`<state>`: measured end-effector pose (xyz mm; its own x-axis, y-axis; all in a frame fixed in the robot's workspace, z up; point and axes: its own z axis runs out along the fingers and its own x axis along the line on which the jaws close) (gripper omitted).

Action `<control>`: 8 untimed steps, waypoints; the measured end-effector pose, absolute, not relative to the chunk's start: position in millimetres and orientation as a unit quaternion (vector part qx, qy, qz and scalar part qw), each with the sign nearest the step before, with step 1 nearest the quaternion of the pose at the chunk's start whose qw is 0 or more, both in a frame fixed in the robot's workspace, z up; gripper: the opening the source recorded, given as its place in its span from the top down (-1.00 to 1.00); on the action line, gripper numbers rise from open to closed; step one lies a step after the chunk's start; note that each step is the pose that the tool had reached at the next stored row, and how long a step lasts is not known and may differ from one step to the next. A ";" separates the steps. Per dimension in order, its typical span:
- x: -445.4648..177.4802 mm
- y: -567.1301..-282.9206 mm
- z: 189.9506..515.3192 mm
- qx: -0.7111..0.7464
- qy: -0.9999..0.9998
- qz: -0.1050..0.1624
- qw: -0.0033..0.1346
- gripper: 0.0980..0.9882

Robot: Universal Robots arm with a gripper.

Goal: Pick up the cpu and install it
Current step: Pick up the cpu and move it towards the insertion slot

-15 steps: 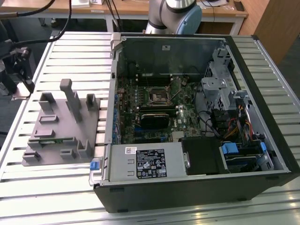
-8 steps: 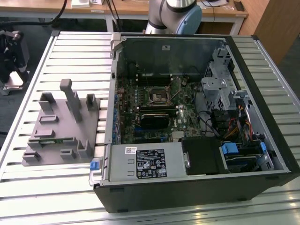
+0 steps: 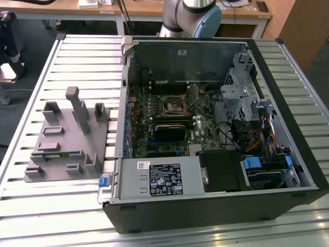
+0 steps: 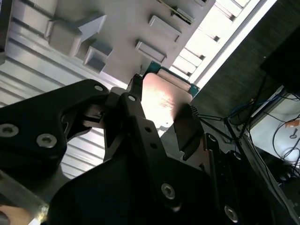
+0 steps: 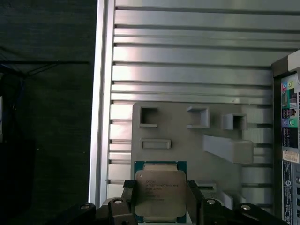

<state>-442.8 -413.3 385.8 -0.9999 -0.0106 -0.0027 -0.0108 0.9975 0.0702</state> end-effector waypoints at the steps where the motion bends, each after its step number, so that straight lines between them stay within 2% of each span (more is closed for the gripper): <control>1: -442.8 -413.3 389.2 -0.005 0.999 0.035 0.001 0.05; 8: -442.4 -413.2 398.0 -0.005 0.999 0.035 0.001 0.05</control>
